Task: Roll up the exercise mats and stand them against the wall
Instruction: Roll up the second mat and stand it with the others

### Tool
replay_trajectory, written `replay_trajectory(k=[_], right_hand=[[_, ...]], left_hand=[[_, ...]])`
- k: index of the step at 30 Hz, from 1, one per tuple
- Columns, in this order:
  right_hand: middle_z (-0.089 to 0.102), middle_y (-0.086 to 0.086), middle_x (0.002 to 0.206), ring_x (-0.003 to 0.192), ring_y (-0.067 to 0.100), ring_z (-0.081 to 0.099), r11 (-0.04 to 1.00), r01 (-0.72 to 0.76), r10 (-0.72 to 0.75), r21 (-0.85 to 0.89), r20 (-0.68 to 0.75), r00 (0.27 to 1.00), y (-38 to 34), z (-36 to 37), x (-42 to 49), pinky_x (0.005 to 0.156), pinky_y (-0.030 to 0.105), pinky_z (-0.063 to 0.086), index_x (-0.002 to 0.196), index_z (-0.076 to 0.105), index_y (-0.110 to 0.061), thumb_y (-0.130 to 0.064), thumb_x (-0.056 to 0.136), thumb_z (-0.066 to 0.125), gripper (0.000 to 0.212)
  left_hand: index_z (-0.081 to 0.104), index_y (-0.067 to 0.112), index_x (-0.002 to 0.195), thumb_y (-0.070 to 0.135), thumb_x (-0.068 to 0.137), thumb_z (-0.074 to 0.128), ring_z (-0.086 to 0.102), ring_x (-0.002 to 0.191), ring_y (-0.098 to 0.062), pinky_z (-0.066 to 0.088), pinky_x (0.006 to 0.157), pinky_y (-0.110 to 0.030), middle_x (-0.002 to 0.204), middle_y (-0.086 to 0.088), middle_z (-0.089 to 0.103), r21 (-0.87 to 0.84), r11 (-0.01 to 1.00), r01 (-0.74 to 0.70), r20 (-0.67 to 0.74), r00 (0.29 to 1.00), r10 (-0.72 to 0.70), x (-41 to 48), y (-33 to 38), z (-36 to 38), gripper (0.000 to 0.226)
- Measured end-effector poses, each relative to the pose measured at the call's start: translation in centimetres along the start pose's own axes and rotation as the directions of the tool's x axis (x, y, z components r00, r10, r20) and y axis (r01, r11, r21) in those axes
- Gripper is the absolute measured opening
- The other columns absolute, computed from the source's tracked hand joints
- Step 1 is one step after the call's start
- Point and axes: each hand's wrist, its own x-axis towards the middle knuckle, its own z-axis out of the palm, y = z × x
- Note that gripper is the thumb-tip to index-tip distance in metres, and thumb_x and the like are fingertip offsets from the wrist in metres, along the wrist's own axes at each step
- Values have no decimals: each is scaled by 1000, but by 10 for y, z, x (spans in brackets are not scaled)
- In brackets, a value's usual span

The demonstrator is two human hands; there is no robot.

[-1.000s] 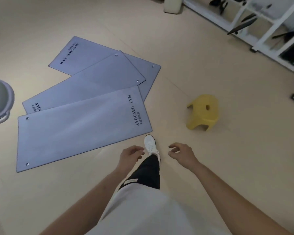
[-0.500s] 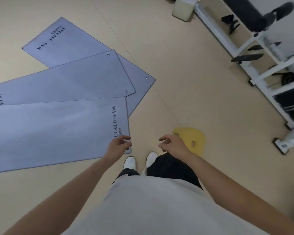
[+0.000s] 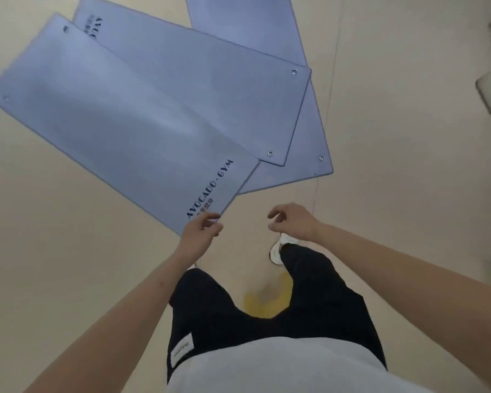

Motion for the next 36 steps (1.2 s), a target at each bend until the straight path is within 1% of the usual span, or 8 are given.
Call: replay_trajectory(k=[7,14,19,21,24,27,32,36], right_hand=[[72,2,105,102,22,67,954,117,-93,-276,98,991,-1,-21,126,93,33,51,120,72,-18,-31,89,76,34],[71,-2,106,100,18,64,895,225,-175,-385,160,971,37,79,291,86,29,45,122,69,-23,-31,89,75,35],[66,1,125,103,21,65,838,332,-272,-433,196,942,106,172,446,99,39,52,140,58,-26,-30,91,75,52],[55,6,144,123,26,58,742,401,-329,-538,228,916,136,200,505,102,40,49,154,43,-26,-33,92,73,70],[25,13,166,146,39,31,397,468,-446,-789,280,850,172,226,582,113,52,36,165,16,-28,-52,85,74,101],[16,17,168,152,45,17,180,464,-571,-868,292,767,197,235,632,119,59,21,165,13,-26,-65,72,78,119],[29,15,164,151,44,21,243,525,-732,-815,201,651,228,243,659,120,64,15,158,35,-26,-73,69,72,107],[58,16,142,131,45,50,208,615,-894,-761,106,435,240,229,670,104,58,42,132,65,-19,-52,78,82,66]], left_hand=[[71,27,112,20,94,70,71,89,-21,53,83,-36,101,-5,74,-79,994,73,-109,991,-81,52,-45,37,19],[72,25,118,27,94,69,69,100,-21,54,97,-42,102,8,72,-12,994,106,-165,981,-106,193,-177,62,24],[63,28,132,27,95,64,65,114,-19,52,98,-39,118,8,69,136,988,73,-204,978,-44,340,-287,103,37],[57,26,141,34,95,65,55,129,-22,48,104,-41,139,4,61,282,958,43,-253,967,32,395,-328,124,47],[46,23,150,52,88,70,34,146,-30,36,116,-46,160,-4,40,493,869,30,-345,924,164,462,-380,153,73],[36,23,155,72,77,70,18,154,-37,24,123,-51,167,-10,26,641,764,75,-395,886,244,505,-418,175,98],[61,18,135,83,72,65,51,135,-41,44,105,-51,145,-10,58,690,721,64,-580,645,498,536,-448,181,90],[76,18,107,73,86,66,70,111,-33,58,78,-42,118,-5,75,760,649,-26,-588,398,704,537,-454,179,60]])
